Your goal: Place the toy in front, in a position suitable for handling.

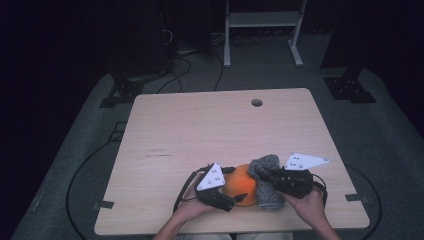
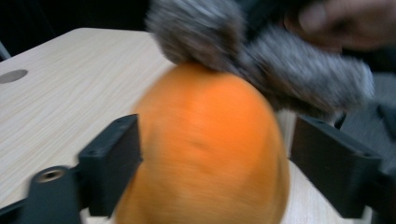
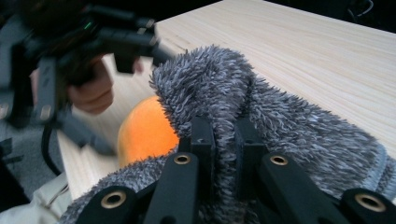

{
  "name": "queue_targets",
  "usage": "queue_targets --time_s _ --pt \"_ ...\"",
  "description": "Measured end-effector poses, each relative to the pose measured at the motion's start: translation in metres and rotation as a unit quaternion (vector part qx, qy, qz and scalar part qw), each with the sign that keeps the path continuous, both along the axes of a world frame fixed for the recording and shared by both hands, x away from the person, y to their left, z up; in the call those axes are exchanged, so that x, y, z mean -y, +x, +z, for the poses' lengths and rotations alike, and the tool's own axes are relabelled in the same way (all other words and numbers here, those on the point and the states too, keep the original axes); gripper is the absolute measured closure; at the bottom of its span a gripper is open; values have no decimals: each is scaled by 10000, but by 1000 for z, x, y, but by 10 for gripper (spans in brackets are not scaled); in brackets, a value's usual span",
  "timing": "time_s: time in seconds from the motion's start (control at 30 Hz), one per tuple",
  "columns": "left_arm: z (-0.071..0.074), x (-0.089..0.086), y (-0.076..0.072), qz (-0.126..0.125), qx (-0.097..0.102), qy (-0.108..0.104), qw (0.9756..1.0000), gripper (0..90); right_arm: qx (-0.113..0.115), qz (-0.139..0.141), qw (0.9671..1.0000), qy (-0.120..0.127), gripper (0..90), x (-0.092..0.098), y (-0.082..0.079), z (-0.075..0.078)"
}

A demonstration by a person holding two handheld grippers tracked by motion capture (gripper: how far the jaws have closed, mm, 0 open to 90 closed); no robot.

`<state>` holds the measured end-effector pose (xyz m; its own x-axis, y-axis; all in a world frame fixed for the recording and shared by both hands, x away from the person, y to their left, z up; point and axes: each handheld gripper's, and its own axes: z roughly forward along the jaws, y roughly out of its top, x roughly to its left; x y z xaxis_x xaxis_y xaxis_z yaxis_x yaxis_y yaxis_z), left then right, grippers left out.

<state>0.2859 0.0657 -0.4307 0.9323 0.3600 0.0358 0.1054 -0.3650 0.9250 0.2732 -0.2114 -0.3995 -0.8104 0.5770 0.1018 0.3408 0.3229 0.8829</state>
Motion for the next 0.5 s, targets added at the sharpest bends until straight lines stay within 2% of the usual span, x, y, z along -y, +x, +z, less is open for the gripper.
queue_targets --time_s 0.03,0.1,0.17,0.3,0.37,0.43,0.47,0.5 --pt "-1 -1 3 36 -115 46 9999 102 13 -2 10000 -4 809 0 -1 0" --pt "-8 0 8 -56 -444 190 9988 142 -60 23 9999 85 808 4 0 -2" --pt "-11 0 7 -75 -458 151 9988 195 -147 -56 9998 106 808 10 4 -6" --pt "-6 5 1 -1 -132 261 9996 294 -316 -479 9983 48 809 27 12 -9" --pt "-3 6 -3 104 88 251 9996 360 -250 -478 9984 145 809 28 8 -3" --pt "2 8 -7 190 268 212 9992 392 -85 -388 9989 265 809 23 1 7" --pt "4 10 -10 225 408 234 9986 401 0 -299 9990 320 809 19 -2 11" --pt "6 12 -13 257 583 374 9973 406 82 -183 9993 313 809 12 -6 15"
